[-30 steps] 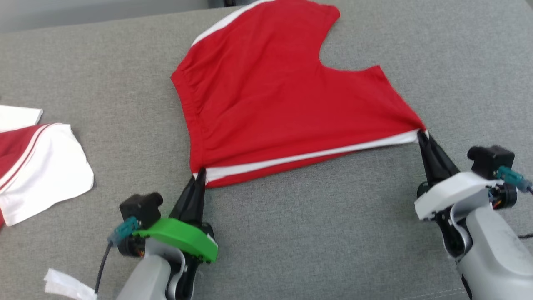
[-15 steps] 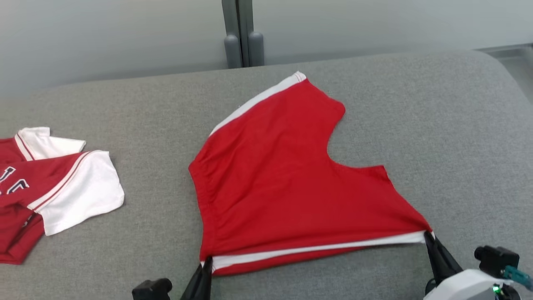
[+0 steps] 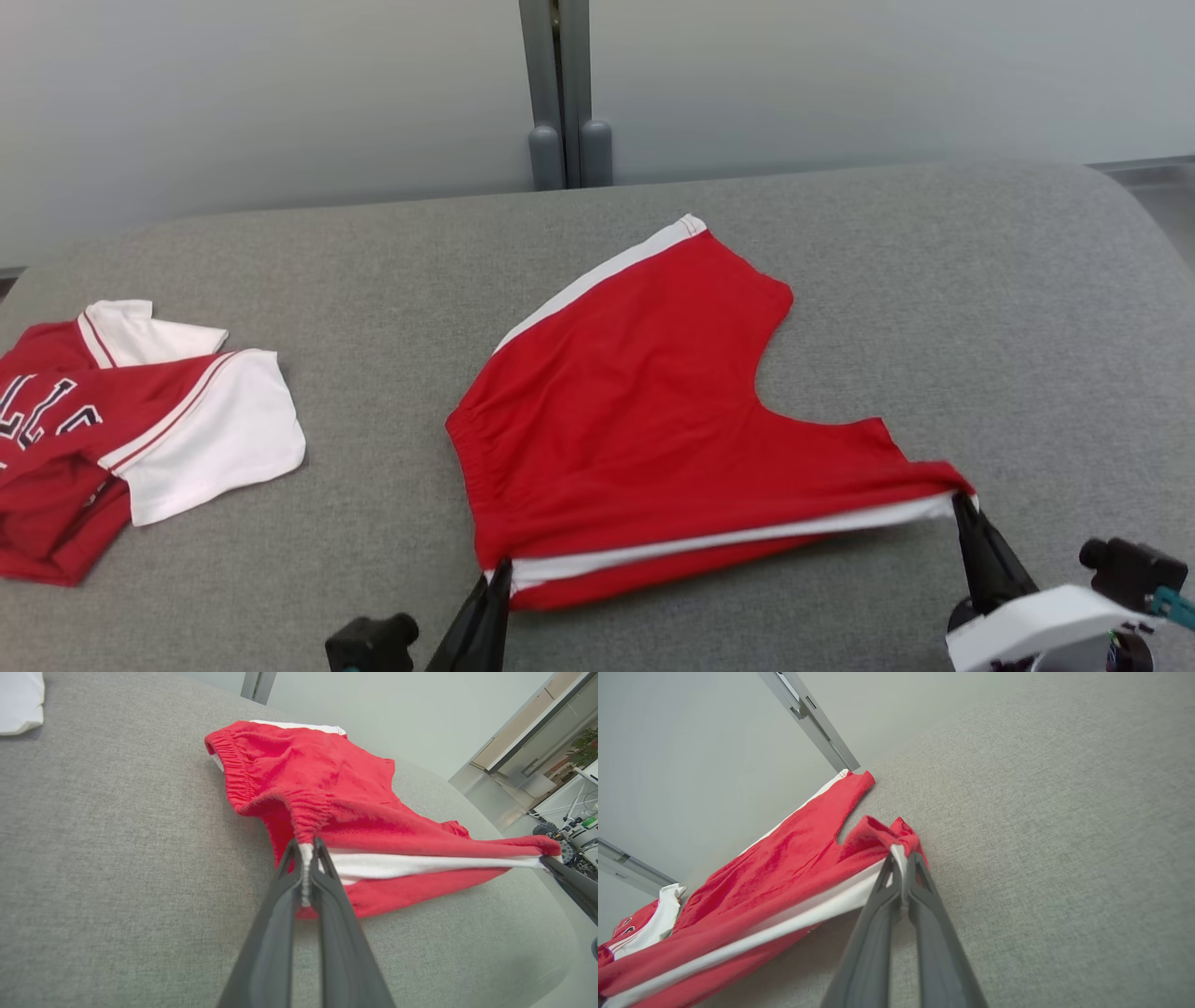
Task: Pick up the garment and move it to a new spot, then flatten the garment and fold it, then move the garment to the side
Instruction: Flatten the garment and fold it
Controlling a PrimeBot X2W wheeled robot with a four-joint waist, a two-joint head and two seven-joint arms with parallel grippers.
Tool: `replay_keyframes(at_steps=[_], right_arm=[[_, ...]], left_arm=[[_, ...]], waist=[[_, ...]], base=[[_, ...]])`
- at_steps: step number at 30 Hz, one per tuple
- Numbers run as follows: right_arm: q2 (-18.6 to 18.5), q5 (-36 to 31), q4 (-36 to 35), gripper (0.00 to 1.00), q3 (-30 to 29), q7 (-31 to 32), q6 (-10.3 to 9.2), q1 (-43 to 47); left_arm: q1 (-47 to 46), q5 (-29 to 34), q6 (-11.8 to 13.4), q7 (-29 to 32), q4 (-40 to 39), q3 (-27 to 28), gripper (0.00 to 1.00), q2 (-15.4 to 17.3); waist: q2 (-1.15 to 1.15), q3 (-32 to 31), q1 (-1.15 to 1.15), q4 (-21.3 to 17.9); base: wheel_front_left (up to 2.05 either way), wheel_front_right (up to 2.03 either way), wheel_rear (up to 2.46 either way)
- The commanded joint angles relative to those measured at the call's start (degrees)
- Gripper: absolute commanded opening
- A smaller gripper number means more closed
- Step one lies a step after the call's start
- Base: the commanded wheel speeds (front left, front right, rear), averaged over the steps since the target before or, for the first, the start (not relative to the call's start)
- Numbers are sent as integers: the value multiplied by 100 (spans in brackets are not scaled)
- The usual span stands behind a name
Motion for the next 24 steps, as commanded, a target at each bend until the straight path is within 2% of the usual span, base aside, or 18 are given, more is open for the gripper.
replay_keyframes(at_steps=[1, 7, 13, 24], right_arm=[[10, 102, -86, 0, -19, 57, -10, -206], [179, 627, -224, 0, -125, 349, -9, -1058], [271, 980, 17, 0, -153, 674, -10, -2094], [210, 635, 1149, 0, -33, 753, -9, -4106]], left_arm=[[-224, 40, 21, -3, -85, -31, 0, 55], [-878, 68, 20, -3, -380, -130, 0, 49], [-1513, -39, 20, -3, -412, -84, 0, 13], [-2610, -218, 20, -3, -265, 29, 0, -53]], waist=[[0, 214, 0, 114], [0, 631, 0, 290], [0, 1066, 0, 413], [0, 1878, 0, 713]], base=[[0, 0, 0], [0, 0, 0], [0, 0, 0], [0, 0, 0]])
